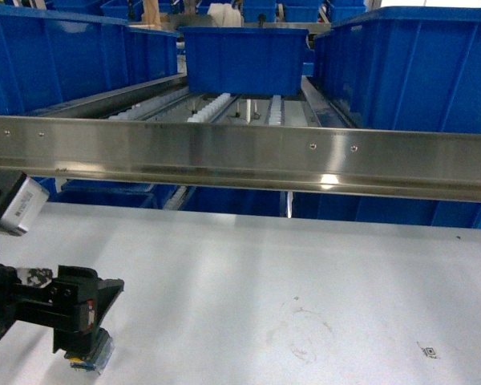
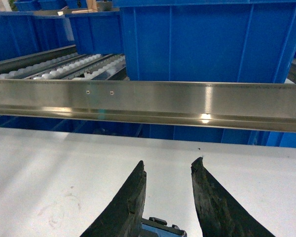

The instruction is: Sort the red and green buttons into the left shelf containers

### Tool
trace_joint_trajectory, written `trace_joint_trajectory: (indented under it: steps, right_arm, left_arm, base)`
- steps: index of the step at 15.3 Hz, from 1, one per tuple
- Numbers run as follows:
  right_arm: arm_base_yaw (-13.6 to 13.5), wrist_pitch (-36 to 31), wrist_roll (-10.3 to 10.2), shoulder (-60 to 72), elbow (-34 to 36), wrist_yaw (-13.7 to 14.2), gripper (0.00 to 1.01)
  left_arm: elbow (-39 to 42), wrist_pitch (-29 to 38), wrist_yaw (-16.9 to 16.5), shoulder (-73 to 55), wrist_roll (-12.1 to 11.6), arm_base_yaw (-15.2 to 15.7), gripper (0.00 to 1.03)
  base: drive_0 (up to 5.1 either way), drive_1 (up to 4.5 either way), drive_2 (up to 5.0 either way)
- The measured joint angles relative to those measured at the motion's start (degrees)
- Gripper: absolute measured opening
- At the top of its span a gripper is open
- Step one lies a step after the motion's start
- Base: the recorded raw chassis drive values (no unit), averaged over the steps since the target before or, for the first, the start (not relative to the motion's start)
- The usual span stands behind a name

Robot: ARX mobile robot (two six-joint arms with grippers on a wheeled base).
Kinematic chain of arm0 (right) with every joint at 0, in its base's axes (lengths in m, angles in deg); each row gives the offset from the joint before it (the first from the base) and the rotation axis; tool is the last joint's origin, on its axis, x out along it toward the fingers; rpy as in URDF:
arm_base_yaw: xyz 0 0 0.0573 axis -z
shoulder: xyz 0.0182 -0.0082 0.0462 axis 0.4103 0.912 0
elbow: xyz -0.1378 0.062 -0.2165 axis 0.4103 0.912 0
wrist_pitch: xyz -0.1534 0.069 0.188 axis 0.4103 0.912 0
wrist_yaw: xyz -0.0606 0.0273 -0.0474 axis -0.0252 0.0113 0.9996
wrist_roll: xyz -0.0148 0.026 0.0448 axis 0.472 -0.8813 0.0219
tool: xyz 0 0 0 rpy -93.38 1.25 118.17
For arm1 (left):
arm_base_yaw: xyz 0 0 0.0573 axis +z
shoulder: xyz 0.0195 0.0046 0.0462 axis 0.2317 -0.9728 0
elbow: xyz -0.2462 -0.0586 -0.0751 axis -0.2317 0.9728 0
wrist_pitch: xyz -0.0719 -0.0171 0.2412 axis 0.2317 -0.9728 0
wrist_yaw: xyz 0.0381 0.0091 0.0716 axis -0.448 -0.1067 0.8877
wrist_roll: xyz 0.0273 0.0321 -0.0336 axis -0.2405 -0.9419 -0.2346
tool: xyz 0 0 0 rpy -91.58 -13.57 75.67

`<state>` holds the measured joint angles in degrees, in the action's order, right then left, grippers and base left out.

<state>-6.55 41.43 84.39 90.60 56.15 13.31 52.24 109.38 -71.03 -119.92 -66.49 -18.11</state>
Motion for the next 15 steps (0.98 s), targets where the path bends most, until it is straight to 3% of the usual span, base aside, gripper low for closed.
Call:
trace_joint_trajectory:
  steps: [7,10,15]
  right_arm:
    - [0.00,0.00,0.00,0.00,0.00,0.00,0.26]
    - [0.00,-0.02,0.00,0.00,0.00,0.02,0.26]
    - [0.00,0.00,0.00,0.00,0.00,0.02,0.26]
  left_arm:
    - [-2.97,0.37,0.63,-10.73,-3.04,-2.23,0.98]
    - [-2.97,1.86,0.70,-14.03,-3.30,-2.75,0.97]
    - [-2.80,5.35,0.70,-15.65,-4.59,-2.64,0.37]
  base:
    - [0.0,0.00,0.0]
    - [0.0,0.00,0.0]
    - [0.0,0.00,0.0]
